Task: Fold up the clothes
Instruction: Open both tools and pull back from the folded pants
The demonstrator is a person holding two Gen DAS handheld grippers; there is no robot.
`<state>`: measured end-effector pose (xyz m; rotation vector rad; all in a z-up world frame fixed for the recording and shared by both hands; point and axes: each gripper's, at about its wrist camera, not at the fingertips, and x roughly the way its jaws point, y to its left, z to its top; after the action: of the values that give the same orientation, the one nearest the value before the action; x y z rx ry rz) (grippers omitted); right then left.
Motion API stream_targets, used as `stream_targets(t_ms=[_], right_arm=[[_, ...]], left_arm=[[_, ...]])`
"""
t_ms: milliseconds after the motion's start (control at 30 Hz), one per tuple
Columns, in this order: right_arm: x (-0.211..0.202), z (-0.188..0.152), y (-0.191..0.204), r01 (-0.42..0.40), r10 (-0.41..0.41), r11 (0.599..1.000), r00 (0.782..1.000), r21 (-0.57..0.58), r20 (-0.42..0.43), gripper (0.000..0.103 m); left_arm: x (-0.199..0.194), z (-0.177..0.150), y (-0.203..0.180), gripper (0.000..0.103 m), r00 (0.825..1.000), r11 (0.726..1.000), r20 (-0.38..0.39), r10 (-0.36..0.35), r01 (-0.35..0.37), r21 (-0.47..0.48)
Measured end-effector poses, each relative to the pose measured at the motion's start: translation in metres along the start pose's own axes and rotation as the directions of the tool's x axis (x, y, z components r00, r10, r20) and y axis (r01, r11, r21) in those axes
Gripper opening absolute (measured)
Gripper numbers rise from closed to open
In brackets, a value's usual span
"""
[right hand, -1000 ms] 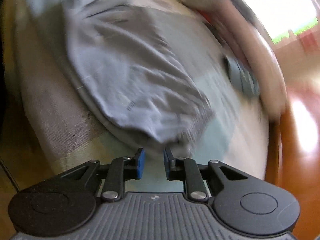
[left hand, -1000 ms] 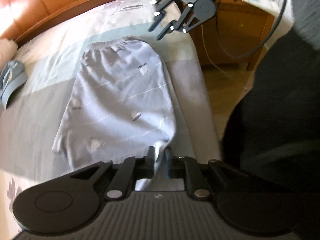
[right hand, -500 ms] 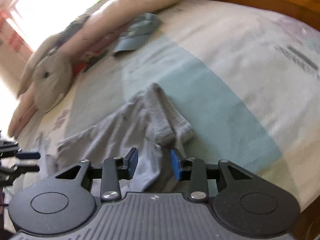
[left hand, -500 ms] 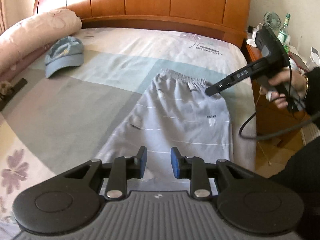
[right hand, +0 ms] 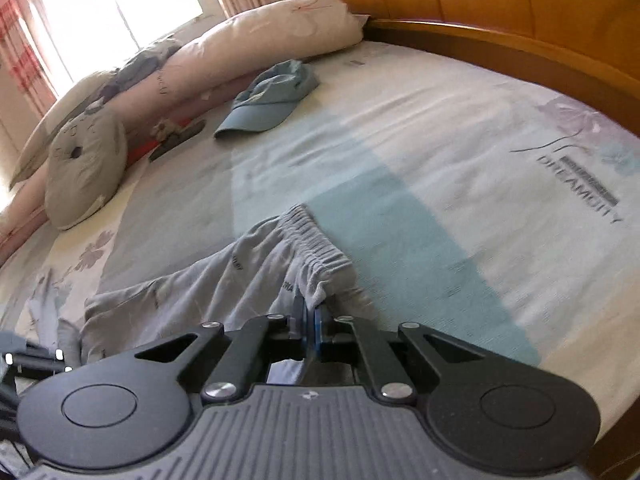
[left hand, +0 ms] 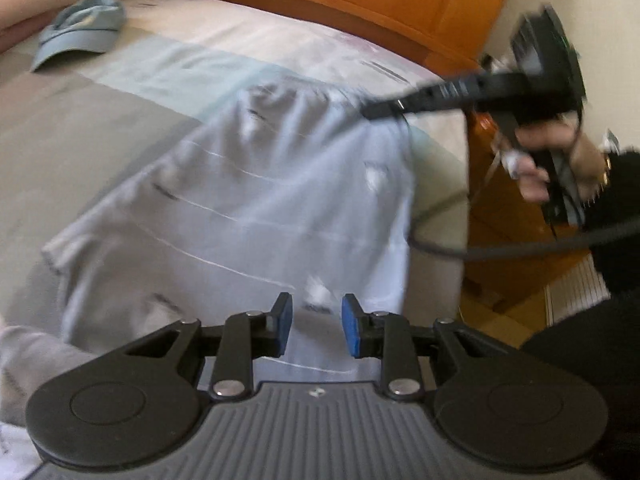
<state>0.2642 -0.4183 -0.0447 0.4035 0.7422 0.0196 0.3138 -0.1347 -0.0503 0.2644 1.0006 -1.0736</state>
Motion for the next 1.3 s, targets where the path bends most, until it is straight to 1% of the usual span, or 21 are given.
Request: stream_targets(t_ms=[67, 100, 133, 200, 300, 433, 467, 500, 533, 600, 700, 800, 833, 900, 967, 1033, 1100, 1167, 1200, 1267, 1300], right_arm=[[-0.001, 0.003, -0.006, -0.004, 0.004, 1.0, 1.0, 0.017, -0.01, 0.005], [0.003, 0.003, -0.007, -0.003, 0.004, 1.0, 0.999, 0.016, -0.032, 0.006], [0.008, 0.001, -0.008, 0.0, 0.0, 1.0, 0.998, 0.014, -0.056, 0.009], [0.017, -0.006, -0.007, 0.011, -0.01, 1.0, 0.995, 0.01, -0.104, 0.01], [0.016, -0.013, -0.008, 0.013, -0.012, 1.0, 0.993, 0.013, -0.12, 0.012], [0.004, -0.017, -0.013, -0.005, 0.011, 0.999, 0.994, 0.05, -0.108, 0.012], [0.003, -0.018, -0.014, -0.018, 0.024, 0.998, 0.994, 0.056, -0.106, 0.012], [0.003, -0.021, -0.012, -0.029, 0.035, 0.998, 0.993, 0.058, -0.111, 0.009], [0.003, -0.023, -0.009, -0.038, 0.045, 0.998, 0.992, 0.056, -0.119, 0.002], [0.001, -0.029, -0.004, -0.046, 0.053, 0.998, 0.99, 0.051, -0.132, 0.002], [-0.001, -0.036, -0.001, -0.029, 0.034, 0.999, 0.989, 0.038, -0.142, 0.002], [-0.003, -0.036, -0.005, -0.002, 0.01, 0.998, 0.991, 0.058, -0.131, 0.004], [-0.004, -0.035, -0.007, 0.015, -0.006, 0.998, 0.992, 0.067, -0.125, 0.01], [-0.013, -0.03, -0.011, 0.029, -0.02, 0.996, 0.995, 0.087, -0.099, 0.013], [-0.027, -0.023, -0.012, 0.039, -0.034, 0.996, 0.998, 0.083, -0.061, 0.023], [-0.04, -0.014, -0.011, 0.043, -0.043, 0.996, 0.999, 0.075, -0.013, 0.023], [-0.042, -0.006, -0.005, 0.009, -0.01, 0.998, 1.0, 0.058, 0.018, 0.023], [-0.034, -0.002, 0.004, -0.051, 0.051, 0.998, 0.999, 0.027, 0.015, 0.023], [-0.027, -0.001, 0.01, -0.076, 0.076, 0.997, 0.997, 0.007, 0.003, 0.023], [-0.009, -0.007, 0.023, -0.112, 0.11, 0.993, 0.993, -0.046, -0.047, 0.023], [-0.001, -0.011, 0.028, -0.118, 0.112, 0.99, 0.991, -0.072, -0.074, 0.023]], left_arm=[[0.007, -0.002, -0.005, 0.027, 1.0, 1.0, -0.019, -0.019, 0.019, 0.014], [0.007, -0.003, -0.005, 0.027, 1.0, 1.0, -0.022, -0.022, 0.023, 0.008], [0.007, -0.004, -0.004, 0.027, 0.999, 1.0, -0.023, -0.025, 0.025, 0.002], [0.006, -0.005, -0.002, 0.027, 0.999, 1.0, -0.031, -0.029, 0.028, -0.011], [-0.004, -0.013, 0.004, 0.027, 0.998, 1.0, -0.06, -0.014, 0.013, -0.021], [-0.017, -0.026, 0.014, 0.027, 0.996, 0.999, -0.082, -0.017, 0.014, -0.044], [-0.02, -0.028, 0.015, 0.028, 0.996, 0.999, -0.085, -0.018, 0.013, -0.051], [-0.022, -0.028, 0.016, 0.028, 0.996, 0.998, -0.092, -0.014, 0.009, -0.054], [-0.023, -0.029, 0.016, 0.028, 0.995, 0.998, -0.099, -0.011, 0.005, -0.057], [-0.026, -0.03, 0.017, 0.028, 0.994, 0.998, -0.106, -0.005, -0.001, -0.059], [-0.03, -0.034, 0.017, 0.028, 0.994, 0.998, -0.107, -0.002, -0.004, -0.06], [-0.033, -0.036, 0.017, 0.028, 0.994, 0.998, -0.107, 0.003, -0.009, -0.058], [-0.034, -0.034, 0.016, 0.028, 0.994, 0.999, -0.106, 0.011, -0.016, -0.05], [-0.039, -0.03, 0.013, 0.028, 0.995, 0.999, -0.094, 0.028, -0.03, -0.024], [-0.047, -0.022, 0.013, 0.028, 0.998, 0.999, -0.061, 0.033, -0.034, -0.004], [-0.055, -0.013, 0.015, 0.032, 0.999, 0.999, -0.022, 0.037, -0.037, 0.011], [-0.055, -0.005, 0.021, 0.034, 0.999, 0.999, 0.004, 0.044, -0.044, 0.01], [-0.047, 0.004, 0.023, 0.034, 0.998, 0.998, 0.006, 0.063, -0.063, 0.022], [-0.043, 0.005, 0.024, 0.034, 0.998, 0.998, -0.001, 0.066, -0.066, 0.023], [-0.033, 0.005, 0.025, 0.034, 0.997, 0.997, -0.016, 0.069, -0.069, 0.024], [-0.03, 0.002, 0.025, 0.034, 0.997, 0.998, -0.029, 0.067, -0.067, 0.013]])
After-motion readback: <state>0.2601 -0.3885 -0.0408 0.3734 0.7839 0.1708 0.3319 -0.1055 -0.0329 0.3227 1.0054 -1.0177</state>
